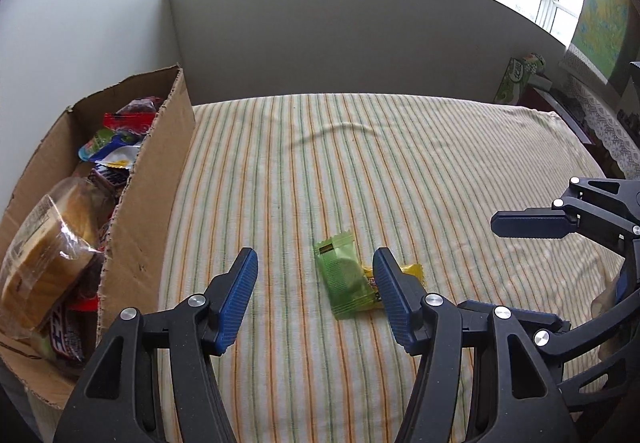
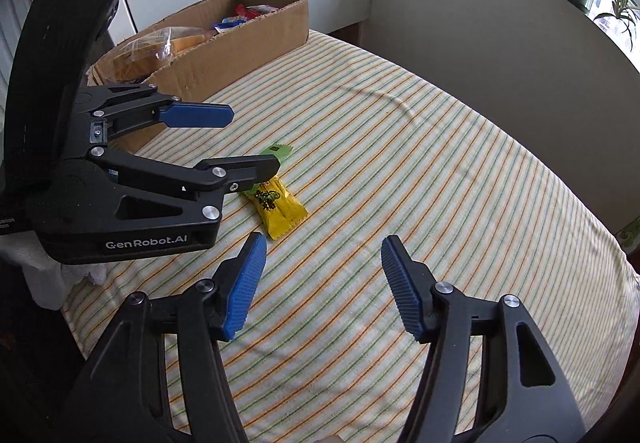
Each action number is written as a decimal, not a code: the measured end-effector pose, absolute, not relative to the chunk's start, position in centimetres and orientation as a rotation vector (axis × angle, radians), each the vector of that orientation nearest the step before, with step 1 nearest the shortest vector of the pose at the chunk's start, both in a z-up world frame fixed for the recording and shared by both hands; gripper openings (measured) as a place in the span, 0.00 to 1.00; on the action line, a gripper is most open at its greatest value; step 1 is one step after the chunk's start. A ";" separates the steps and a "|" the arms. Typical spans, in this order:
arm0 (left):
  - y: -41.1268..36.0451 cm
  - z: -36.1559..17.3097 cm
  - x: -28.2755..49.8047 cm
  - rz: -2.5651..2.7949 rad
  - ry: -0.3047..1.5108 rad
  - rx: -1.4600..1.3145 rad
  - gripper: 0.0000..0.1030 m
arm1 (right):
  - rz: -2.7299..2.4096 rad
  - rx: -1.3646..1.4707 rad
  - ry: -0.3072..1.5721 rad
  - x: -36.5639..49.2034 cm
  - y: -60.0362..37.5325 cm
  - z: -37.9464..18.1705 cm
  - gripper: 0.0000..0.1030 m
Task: Organize snacks
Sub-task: 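Withdraw the left tool from the box to the green square candy, then grasp the green square candy with the left tool while the right tool grasps the yellow candy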
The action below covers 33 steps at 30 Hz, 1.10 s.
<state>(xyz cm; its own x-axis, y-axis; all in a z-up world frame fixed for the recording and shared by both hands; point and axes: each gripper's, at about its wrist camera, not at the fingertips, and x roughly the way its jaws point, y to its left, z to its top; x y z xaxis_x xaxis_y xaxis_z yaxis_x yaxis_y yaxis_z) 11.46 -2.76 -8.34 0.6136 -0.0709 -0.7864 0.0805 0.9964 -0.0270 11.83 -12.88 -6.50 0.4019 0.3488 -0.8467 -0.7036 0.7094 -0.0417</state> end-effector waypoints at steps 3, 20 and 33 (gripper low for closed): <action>-3.1 -8.9 11.9 -0.082 0.919 0.031 0.57 | 0.714 -0.435 0.944 12.0 -12.6 -6.8 0.61; -1.7 -9.7 11.4 -0.063 0.941 0.029 0.38 | 0.788 -0.524 0.961 14.1 -9.2 -8.8 0.51; -0.6 -9.4 10.6 -0.072 0.941 0.012 0.33 | 0.824 -0.541 0.956 15.1 -6.8 -9.2 0.50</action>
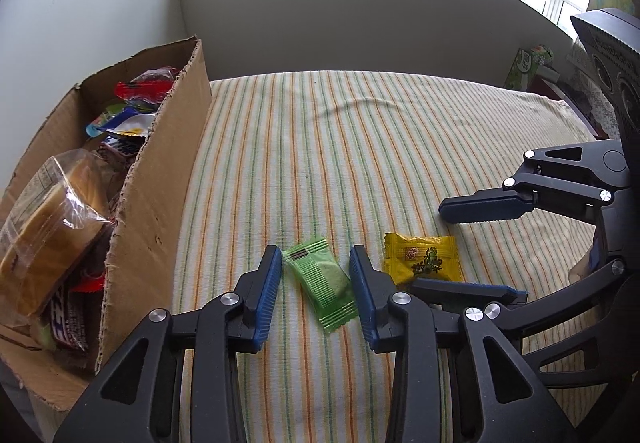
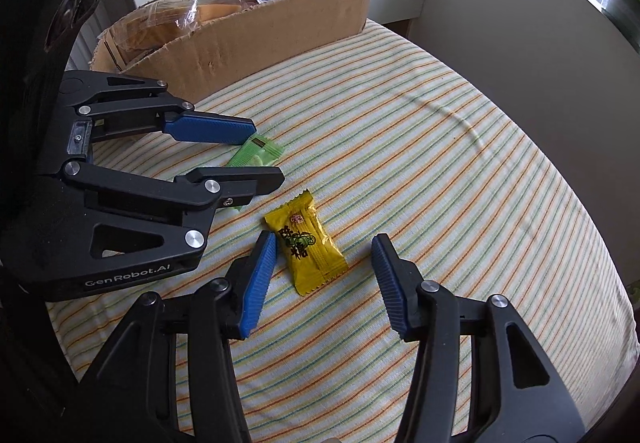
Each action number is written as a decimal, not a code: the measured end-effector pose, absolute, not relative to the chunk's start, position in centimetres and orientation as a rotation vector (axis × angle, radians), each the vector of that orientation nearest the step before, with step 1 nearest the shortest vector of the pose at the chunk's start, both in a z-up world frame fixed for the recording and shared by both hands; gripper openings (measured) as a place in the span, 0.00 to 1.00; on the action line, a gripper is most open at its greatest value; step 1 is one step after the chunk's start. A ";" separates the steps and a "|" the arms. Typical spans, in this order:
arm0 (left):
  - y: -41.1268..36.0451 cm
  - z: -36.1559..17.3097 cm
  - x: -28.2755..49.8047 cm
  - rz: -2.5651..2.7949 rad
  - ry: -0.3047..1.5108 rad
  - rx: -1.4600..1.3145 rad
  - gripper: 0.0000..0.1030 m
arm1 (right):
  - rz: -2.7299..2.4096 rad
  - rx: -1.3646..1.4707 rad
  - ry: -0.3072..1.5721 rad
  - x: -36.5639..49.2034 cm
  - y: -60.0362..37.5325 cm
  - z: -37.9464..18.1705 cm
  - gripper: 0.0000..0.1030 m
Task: Organize snacks
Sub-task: 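Grasp the green square candy with the left tool while the right tool grasps the yellow candy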
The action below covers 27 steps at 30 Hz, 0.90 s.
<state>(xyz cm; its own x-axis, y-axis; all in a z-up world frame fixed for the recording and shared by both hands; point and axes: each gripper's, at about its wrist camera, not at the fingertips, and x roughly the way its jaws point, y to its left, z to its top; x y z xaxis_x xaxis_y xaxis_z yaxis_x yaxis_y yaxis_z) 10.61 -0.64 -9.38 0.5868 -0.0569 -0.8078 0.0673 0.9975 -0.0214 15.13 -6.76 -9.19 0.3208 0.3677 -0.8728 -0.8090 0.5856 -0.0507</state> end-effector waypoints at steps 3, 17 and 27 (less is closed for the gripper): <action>-0.5 -9.2 10.4 -0.071 0.937 0.015 0.33 | 0.822 -0.532 0.957 15.3 -6.6 -9.2 0.42; -0.4 -8.8 9.2 -0.066 0.930 0.036 0.44 | 0.745 -0.494 0.971 14.9 -7.9 -8.9 0.26; -0.8 -9.0 8.9 -0.069 0.922 0.044 0.23 | 0.719 -0.491 0.984 14.2 -8.2 -8.6 0.25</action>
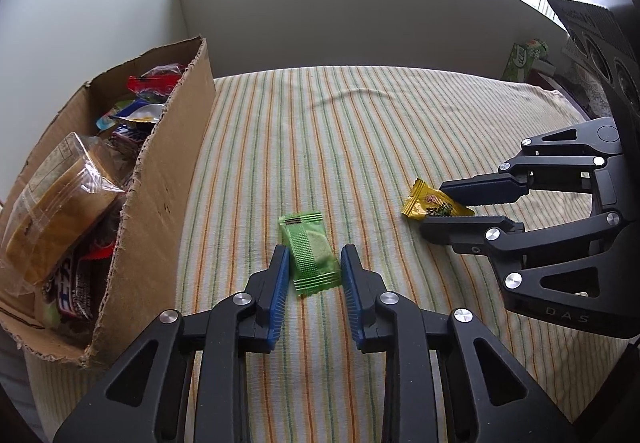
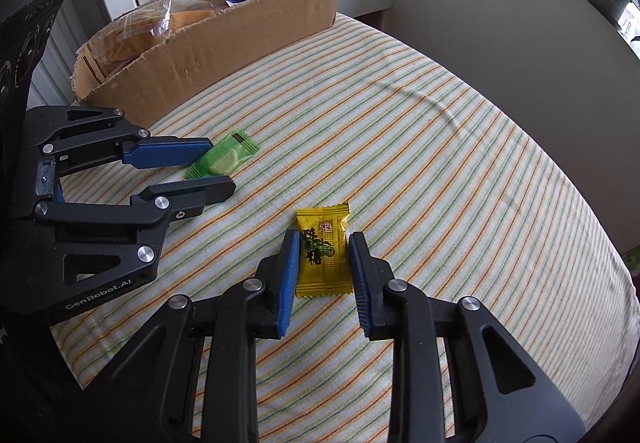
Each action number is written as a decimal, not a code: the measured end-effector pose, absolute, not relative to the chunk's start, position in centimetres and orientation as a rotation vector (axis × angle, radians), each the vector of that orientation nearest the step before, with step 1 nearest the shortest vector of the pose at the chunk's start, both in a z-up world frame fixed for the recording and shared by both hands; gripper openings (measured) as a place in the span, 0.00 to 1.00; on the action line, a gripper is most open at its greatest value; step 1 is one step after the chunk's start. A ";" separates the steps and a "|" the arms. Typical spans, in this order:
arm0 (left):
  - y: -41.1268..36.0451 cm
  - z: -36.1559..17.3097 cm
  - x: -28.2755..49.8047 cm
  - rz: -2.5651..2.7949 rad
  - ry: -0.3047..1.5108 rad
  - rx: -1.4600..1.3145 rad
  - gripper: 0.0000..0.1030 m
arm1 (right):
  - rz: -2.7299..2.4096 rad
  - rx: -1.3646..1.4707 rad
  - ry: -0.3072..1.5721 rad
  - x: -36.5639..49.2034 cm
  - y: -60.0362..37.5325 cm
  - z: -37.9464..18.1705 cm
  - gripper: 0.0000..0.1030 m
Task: Organize snacks
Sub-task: 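Grasp the green square candy with the left tool while the right tool grasps the yellow candy, then carry both candies over the box and open both tools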
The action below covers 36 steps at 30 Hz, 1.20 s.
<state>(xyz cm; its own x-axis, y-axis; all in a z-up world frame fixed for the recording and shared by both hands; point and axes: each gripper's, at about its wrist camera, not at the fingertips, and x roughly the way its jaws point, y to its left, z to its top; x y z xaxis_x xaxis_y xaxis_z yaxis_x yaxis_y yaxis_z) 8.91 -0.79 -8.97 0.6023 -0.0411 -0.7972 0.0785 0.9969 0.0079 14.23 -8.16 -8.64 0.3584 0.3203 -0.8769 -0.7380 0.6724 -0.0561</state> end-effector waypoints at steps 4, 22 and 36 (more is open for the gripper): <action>-0.9 -8.8 9.0 -0.066 0.913 0.046 0.21 | 0.712 -0.478 0.991 14.2 -8.5 -8.4 0.25; -0.1 -4.5 8.0 -0.079 0.796 0.007 0.21 | 0.696 -0.410 0.929 14.4 -9.4 -3.5 0.24; 5.6 0.0 7.7 0.016 0.666 -0.059 0.21 | 0.750 -0.371 0.805 15.1 -4.3 2.5 0.24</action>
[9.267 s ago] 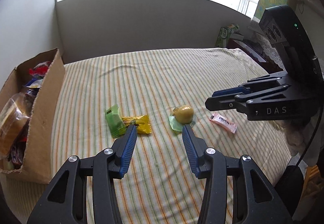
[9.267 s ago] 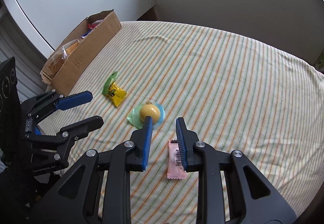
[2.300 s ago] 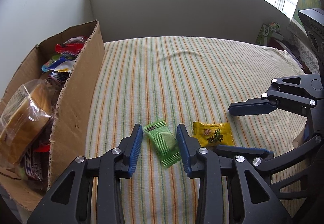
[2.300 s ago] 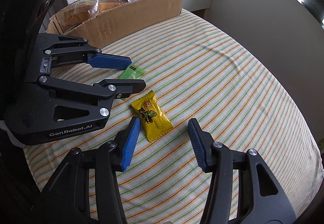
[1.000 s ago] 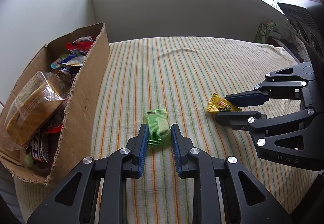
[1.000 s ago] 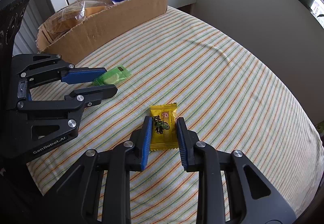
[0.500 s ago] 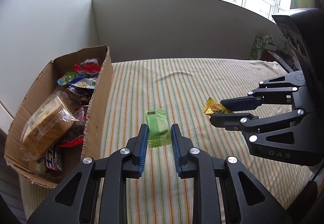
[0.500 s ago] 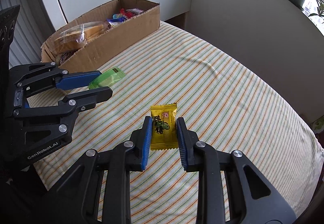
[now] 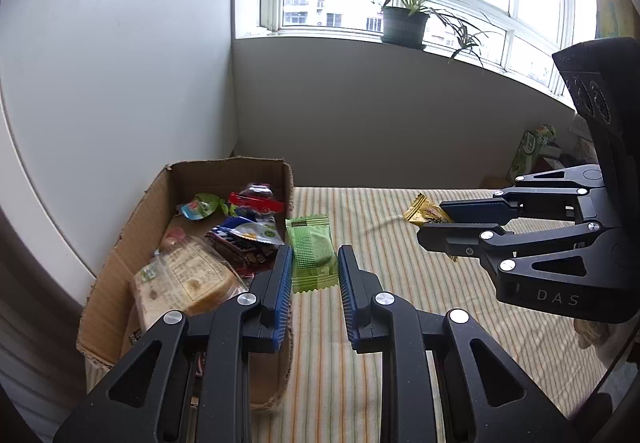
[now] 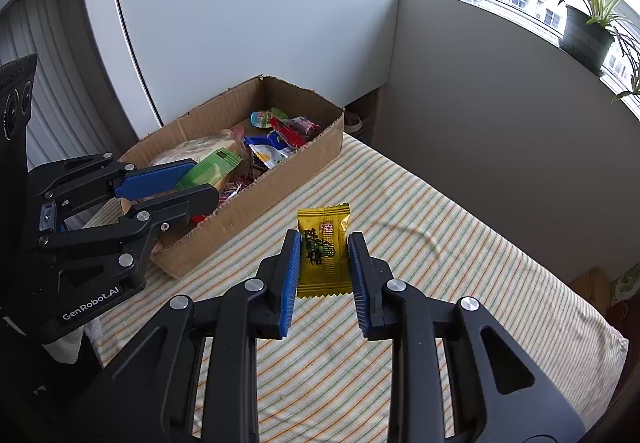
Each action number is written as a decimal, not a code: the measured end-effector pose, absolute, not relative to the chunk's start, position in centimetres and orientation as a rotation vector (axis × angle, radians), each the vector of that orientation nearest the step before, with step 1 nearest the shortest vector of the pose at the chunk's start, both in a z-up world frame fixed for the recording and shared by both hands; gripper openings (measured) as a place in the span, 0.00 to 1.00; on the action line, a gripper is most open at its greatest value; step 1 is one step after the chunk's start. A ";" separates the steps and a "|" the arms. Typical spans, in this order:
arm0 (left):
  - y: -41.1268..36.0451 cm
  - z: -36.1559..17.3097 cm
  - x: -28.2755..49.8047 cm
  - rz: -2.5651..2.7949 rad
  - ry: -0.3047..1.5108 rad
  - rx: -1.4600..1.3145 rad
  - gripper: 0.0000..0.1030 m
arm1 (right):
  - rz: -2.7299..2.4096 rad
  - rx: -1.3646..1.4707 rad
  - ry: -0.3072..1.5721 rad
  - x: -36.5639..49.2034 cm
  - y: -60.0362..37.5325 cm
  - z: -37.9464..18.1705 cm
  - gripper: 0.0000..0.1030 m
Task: Organize snacks
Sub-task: 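Carry both candies over the box and open both tools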
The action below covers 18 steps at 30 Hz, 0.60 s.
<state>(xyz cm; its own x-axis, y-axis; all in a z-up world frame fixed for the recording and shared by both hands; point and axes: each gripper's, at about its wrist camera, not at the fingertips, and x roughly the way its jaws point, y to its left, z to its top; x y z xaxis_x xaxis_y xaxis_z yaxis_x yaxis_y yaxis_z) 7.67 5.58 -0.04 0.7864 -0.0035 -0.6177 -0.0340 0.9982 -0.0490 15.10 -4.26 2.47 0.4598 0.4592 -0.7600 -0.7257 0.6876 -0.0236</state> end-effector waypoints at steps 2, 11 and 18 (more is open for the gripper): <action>6.7 0.2 7.6 0.038 0.655 -0.068 0.21 | 0.760 -0.366 0.800 15.4 -3.2 2.6 0.24; 10.4 0.6 8.3 0.105 0.644 -0.080 0.21 | 0.806 -0.363 0.794 16.6 1.5 2.8 0.24; 11.7 -0.1 9.1 0.134 0.657 -0.073 0.21 | 0.828 -0.362 0.794 18.0 4.7 2.3 0.24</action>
<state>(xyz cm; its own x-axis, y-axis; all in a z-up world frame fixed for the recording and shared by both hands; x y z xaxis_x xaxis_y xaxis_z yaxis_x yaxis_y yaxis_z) 9.08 11.73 -0.05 0.7834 0.1005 -0.6134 -0.1470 0.9888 -0.0257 18.00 4.66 2.30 0.4177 0.5149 -0.7486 -0.7696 0.6385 0.0097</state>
